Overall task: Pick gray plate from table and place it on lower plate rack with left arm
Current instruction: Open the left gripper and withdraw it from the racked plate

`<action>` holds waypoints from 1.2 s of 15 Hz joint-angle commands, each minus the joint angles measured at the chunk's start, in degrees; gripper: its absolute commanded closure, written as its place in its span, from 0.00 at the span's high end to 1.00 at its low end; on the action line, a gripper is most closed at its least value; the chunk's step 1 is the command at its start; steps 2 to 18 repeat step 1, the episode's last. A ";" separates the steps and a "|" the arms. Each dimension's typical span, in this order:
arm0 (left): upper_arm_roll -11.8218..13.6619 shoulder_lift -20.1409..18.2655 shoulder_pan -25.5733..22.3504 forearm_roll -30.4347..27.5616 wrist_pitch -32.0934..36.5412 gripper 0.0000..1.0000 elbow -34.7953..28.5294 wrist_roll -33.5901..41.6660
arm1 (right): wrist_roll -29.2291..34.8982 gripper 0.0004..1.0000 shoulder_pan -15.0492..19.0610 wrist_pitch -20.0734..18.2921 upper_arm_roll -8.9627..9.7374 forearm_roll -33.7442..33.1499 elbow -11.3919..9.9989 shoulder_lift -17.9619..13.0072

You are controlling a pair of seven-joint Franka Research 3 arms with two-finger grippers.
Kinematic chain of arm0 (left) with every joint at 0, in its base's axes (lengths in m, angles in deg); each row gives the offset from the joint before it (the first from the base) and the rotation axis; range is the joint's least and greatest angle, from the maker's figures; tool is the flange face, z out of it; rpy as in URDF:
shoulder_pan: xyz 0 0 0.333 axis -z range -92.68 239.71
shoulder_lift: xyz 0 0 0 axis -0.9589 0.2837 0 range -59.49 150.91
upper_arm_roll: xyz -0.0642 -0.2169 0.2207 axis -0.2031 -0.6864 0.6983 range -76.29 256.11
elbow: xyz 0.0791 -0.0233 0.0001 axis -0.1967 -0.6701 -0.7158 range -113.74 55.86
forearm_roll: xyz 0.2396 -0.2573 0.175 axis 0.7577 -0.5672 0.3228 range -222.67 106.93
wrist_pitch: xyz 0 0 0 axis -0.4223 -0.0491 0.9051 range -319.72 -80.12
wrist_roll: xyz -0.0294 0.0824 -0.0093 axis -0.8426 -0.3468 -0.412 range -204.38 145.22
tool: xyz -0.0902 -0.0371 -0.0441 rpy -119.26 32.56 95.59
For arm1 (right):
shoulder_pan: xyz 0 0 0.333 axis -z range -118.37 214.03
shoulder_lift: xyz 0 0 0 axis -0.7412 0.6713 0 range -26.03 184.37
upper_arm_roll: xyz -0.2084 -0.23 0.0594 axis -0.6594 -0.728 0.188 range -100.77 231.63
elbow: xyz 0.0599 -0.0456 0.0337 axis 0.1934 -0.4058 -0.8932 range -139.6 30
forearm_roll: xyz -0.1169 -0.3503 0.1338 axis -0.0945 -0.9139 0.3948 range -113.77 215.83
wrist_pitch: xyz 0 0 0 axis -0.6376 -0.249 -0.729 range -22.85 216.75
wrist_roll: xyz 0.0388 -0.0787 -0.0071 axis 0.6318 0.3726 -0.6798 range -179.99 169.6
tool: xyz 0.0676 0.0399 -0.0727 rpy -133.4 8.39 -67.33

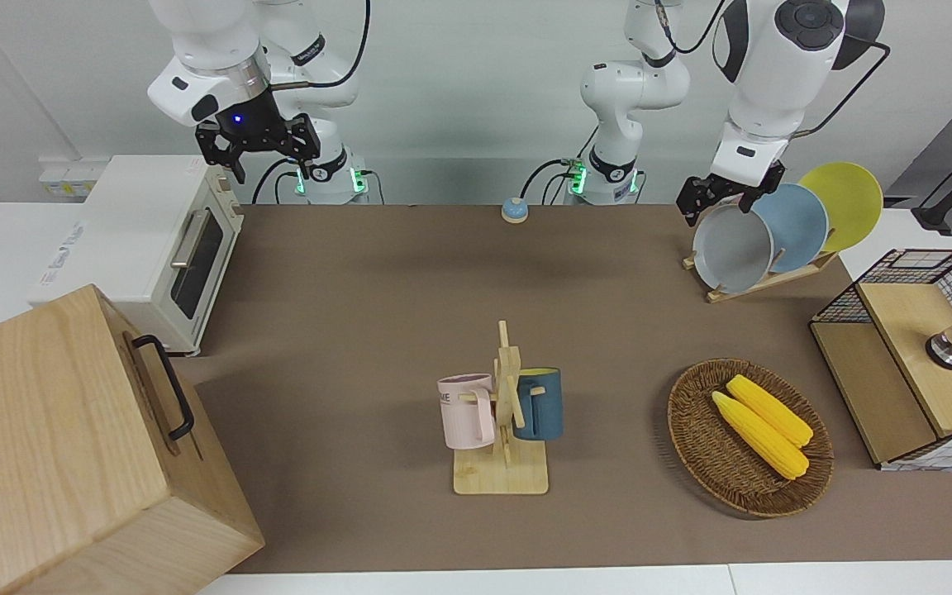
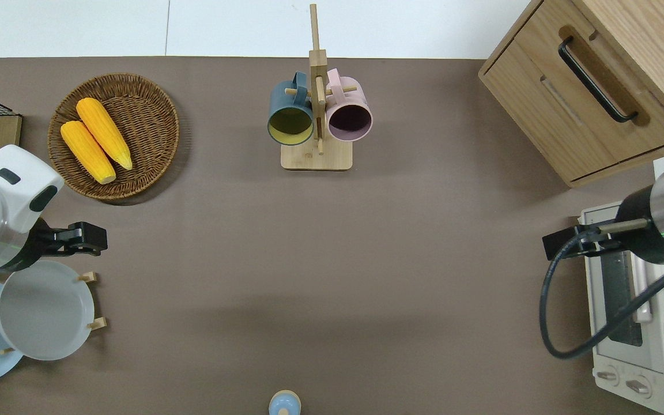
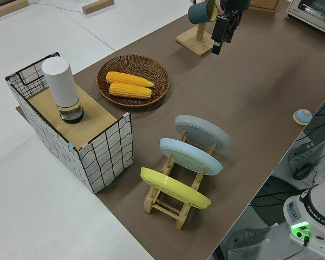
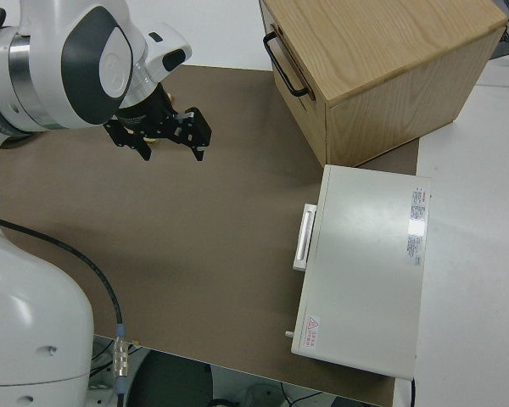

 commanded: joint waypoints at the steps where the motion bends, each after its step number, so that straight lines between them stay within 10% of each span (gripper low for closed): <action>1: -0.60 0.24 0.07 -0.35 -1.89 1.00 0.28 0.61 | -0.10 0.99 0.84 -0.87 0.38 0.21 0.35 -0.27; 18: -0.60 0.24 0.07 -0.35 -1.89 1.00 0.28 0.61 | -0.10 0.99 0.84 -0.87 0.38 0.21 0.35 -0.27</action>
